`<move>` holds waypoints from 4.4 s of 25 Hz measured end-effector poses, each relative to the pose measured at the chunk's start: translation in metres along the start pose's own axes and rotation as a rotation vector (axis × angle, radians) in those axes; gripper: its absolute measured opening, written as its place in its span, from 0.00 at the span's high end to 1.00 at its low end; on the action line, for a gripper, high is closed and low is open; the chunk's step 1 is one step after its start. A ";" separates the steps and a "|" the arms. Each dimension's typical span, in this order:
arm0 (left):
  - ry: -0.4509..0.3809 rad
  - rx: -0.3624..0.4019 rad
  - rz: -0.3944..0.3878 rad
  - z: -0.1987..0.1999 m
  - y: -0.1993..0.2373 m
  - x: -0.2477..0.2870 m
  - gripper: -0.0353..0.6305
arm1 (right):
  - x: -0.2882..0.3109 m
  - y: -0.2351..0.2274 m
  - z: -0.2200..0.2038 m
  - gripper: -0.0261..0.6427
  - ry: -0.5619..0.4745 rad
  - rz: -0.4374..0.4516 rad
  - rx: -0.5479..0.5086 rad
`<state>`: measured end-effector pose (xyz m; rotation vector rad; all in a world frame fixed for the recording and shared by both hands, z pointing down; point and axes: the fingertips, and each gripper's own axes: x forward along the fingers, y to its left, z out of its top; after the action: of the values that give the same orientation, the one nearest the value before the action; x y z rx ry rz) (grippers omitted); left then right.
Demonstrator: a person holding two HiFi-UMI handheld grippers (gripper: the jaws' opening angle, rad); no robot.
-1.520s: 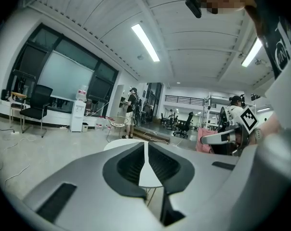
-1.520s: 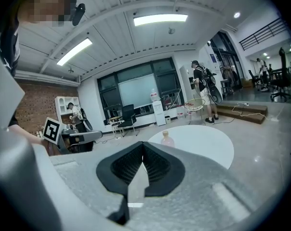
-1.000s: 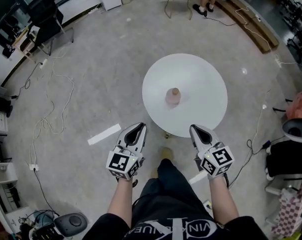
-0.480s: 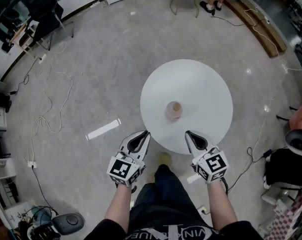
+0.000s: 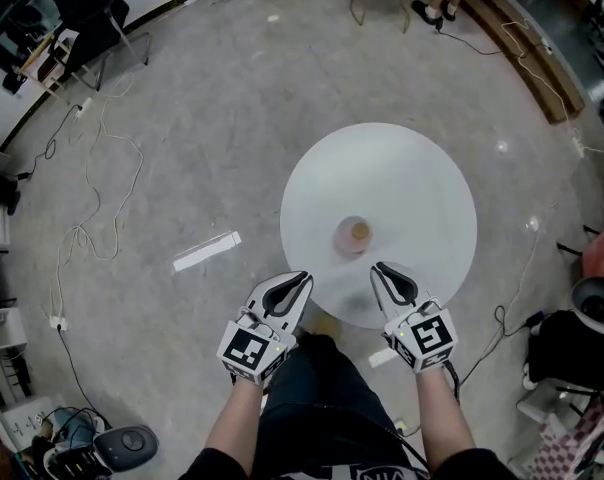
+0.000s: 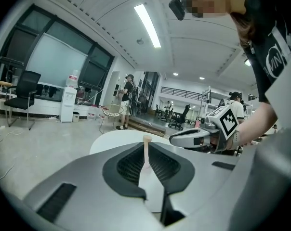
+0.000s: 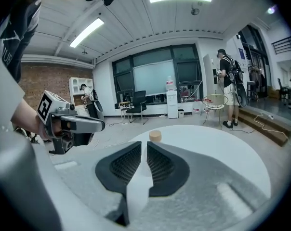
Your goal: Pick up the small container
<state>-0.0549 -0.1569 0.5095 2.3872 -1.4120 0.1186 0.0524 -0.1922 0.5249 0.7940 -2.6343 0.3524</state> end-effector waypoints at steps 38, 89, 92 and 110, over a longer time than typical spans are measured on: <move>-0.003 0.093 -0.139 -0.038 0.028 0.054 0.91 | 0.095 -0.034 0.001 0.69 -0.152 -0.156 -0.059; 0.070 0.361 -0.381 -0.037 -0.009 0.126 0.41 | 0.073 0.000 0.059 0.77 -0.162 -0.013 -0.104; 0.057 0.368 -0.395 -0.035 -0.013 0.128 0.41 | 0.072 -0.001 0.060 0.77 -0.160 -0.006 -0.106; 0.018 0.387 -0.380 0.015 -0.025 0.127 0.41 | 0.052 -0.006 0.105 0.77 -0.180 0.026 -0.110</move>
<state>0.0279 -0.2570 0.5216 2.9138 -0.9693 0.3385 -0.0128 -0.2573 0.4519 0.7889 -2.8055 0.1462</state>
